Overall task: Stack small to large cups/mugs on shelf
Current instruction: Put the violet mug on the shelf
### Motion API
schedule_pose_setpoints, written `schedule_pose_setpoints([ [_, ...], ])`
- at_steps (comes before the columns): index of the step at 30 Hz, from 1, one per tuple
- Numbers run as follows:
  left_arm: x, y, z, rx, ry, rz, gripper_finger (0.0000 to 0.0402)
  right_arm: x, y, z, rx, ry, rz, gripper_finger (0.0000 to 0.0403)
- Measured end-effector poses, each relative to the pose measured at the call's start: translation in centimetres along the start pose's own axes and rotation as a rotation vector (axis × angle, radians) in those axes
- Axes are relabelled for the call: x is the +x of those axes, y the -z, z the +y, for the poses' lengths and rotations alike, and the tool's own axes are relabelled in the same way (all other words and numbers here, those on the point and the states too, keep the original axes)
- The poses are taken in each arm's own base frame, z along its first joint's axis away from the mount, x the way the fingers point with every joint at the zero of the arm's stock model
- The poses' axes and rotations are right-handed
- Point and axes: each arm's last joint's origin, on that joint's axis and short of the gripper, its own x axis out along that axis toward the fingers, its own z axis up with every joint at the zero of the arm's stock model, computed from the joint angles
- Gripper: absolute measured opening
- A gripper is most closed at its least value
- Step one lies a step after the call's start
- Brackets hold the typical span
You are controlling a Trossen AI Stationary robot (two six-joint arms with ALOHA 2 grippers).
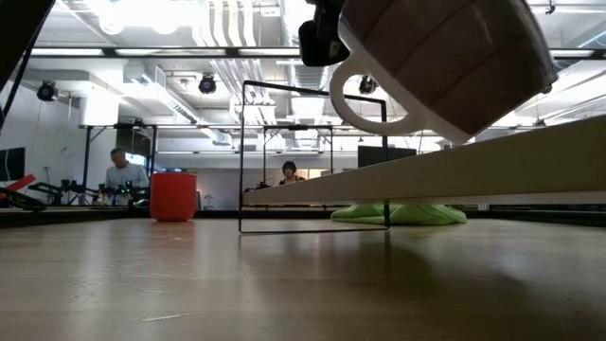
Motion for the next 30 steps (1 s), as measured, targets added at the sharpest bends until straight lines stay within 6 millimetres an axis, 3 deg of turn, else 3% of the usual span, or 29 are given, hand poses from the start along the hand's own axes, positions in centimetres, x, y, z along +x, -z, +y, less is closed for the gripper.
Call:
schedule_pose_setpoints([
  [30, 1.5, 0.7, 0.3, -0.053, 0.017, 0.017, 0.0012, 2.3, 0.5, -0.6, 0.006, -0.02, 0.003, 0.0054],
])
